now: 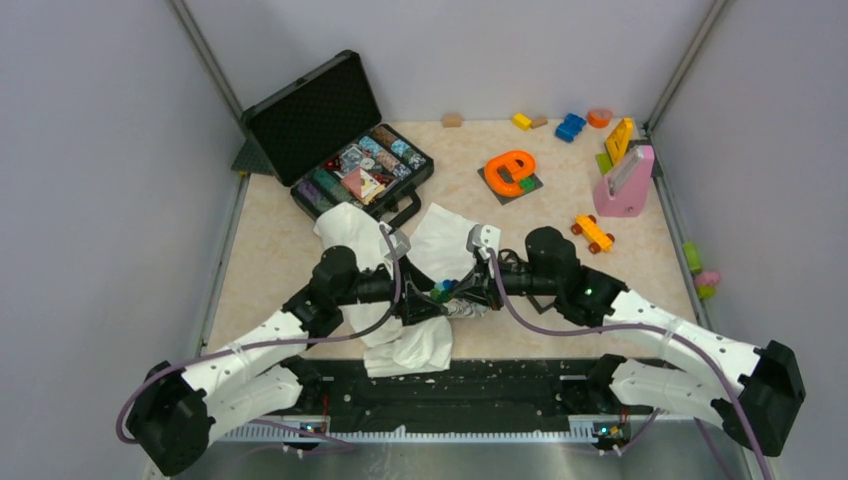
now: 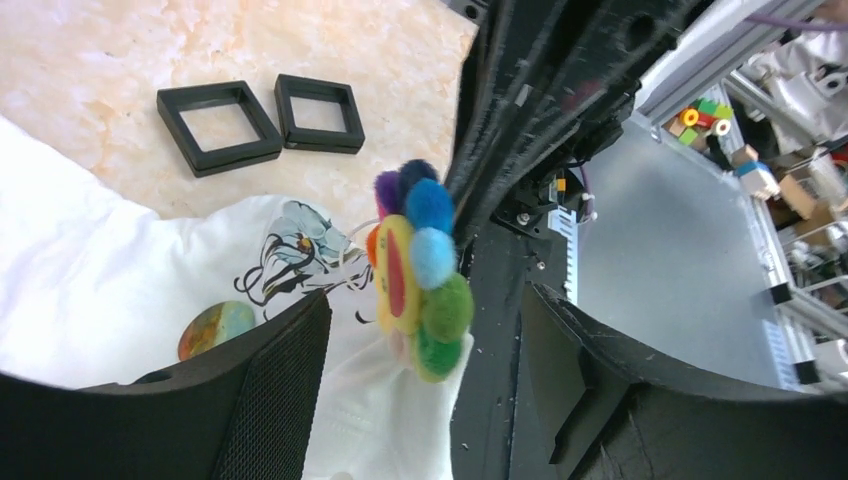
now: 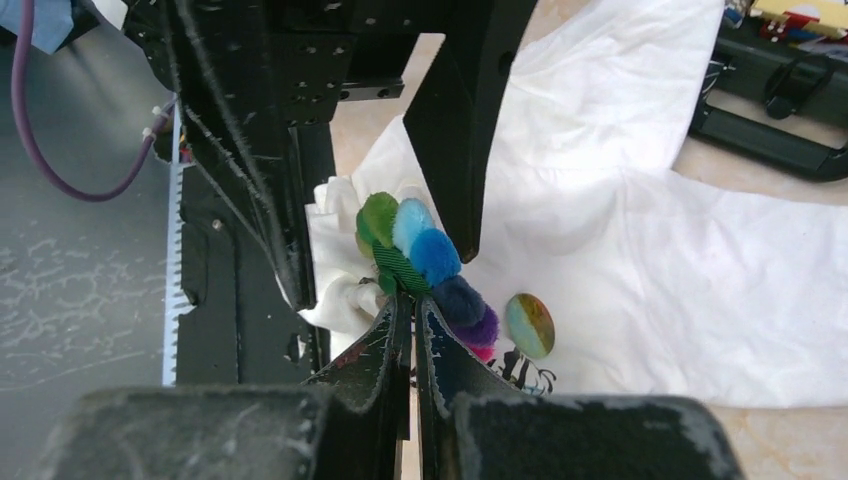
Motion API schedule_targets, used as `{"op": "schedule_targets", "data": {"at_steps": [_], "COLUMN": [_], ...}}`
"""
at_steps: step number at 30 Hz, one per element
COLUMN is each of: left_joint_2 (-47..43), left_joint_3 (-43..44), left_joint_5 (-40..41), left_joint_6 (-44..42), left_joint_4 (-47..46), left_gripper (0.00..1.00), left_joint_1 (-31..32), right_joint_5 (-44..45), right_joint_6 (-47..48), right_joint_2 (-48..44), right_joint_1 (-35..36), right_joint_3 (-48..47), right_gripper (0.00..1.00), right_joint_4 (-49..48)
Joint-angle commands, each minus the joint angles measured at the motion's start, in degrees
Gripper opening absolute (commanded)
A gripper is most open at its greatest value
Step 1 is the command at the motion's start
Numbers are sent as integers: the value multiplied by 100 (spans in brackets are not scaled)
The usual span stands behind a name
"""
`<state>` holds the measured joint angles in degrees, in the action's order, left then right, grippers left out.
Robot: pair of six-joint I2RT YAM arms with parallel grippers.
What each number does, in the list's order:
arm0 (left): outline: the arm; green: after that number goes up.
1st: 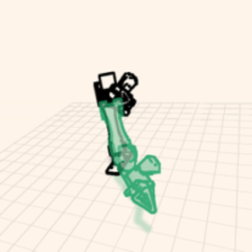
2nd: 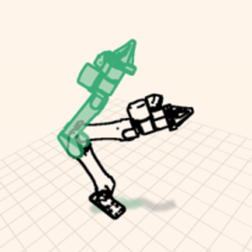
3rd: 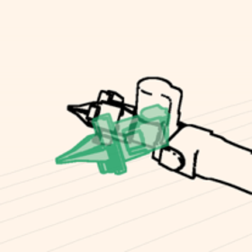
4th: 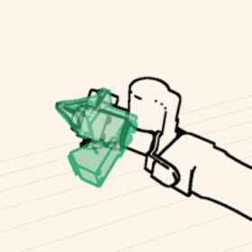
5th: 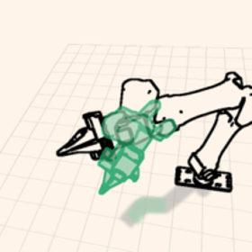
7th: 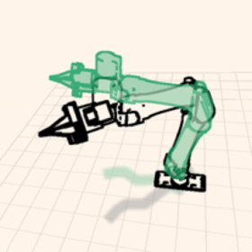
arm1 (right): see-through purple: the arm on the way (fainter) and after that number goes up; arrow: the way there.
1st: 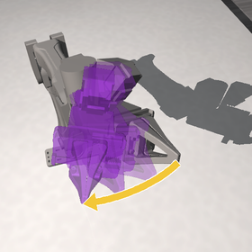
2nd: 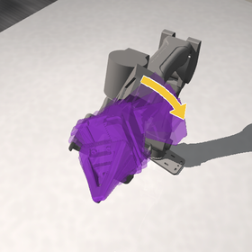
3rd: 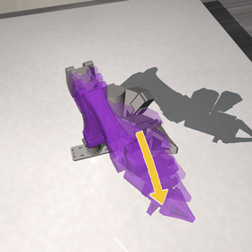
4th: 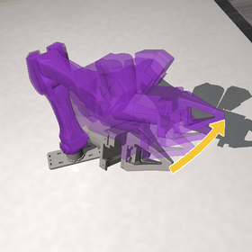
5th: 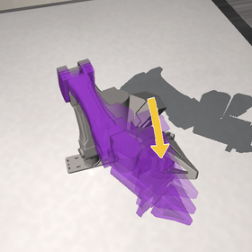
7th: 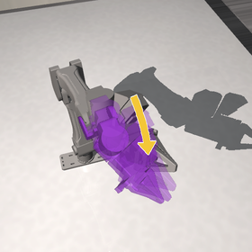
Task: Remove the brooch from the garment
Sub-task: Adjust the brooch on the clothes.
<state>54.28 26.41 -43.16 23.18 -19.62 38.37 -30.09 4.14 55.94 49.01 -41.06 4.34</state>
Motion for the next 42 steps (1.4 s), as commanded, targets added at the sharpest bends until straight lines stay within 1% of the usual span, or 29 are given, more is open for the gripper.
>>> {"op": "schedule_targets", "data": {"at_steps": [1, 5, 7, 11, 13, 15, 17, 23, 26, 29, 31, 32, 34, 35, 38, 42], "left_joint_2": [-496, -561, -504, -307, -247, -256, -333, -643, -736, -757, -757, -751, -708, -685, -577, -409], "left_joint_3": [-101, 59, 220, 459, 498, 474, 374, 210, 149, 185, 194, 197, 210, 225, 262, 339], "left_joint_5": [707, 1302, 1583, 2043, 2066, 2026, 1987, 1956, 2048, 2052, 2033, 2031, 2016, 2013, 1983, 1905], "left_joint_6": [-937, -1271, -1381, -1636, -1639, -1621, -1508, -1432, -1424, -1410, -1441, -1447, -1505, -1535, -1568, -1579], "left_joint_4": [-100, 388, 627, 1060, 1144, 1153, 1004, 932, 818, 894, 919, 928, 968, 1009, 1067, 1158], "left_gripper": [74, 74, 72, 63, 58, 55, 54, 61, 62, 63, 60, 57, 47, 45, 44, 47], "left_joint_1": [315, 599, 715, 909, 917, 909, 914, 909, 909, 915, 910, 909, 909, 916, 914, 909], "right_joint_5": [-17, -84, -51, -65, -84, -15, -2, -47, -206, -269, -261, -265, -290, -303, -311, -321], "right_joint_6": [-522, -705, -818, -888, -836, -716, -591, -212, -194, -205, -221, -230, -237, -238, -272, -291], "right_joint_2": [52, 178, 247, 373, 391, 393, 408, 623, 717, 743, 758, 762, 788, 792, 813, 826], "right_joint_1": [56, 61, 60, 56, 56, 56, 64, 56, 58, 56, 60, 56, 56, 56, 56, 56], "right_joint_3": [-334, -498, -618, -763, -795, -849, -912, -1168, -1229, -1236, -1243, -1246, -1266, -1272, -1286, -1313], "right_gripper": [0, 0, 0, 0, 0, 0, 0, 0, 0, 0, 0, 0, 0, 0, 0, 0], "right_joint_4": [-61, 55, 173, 299, 349, 485, 652, 1195, 1221, 1199, 1190, 1184, 1166, 1169, 1164, 1130]}}
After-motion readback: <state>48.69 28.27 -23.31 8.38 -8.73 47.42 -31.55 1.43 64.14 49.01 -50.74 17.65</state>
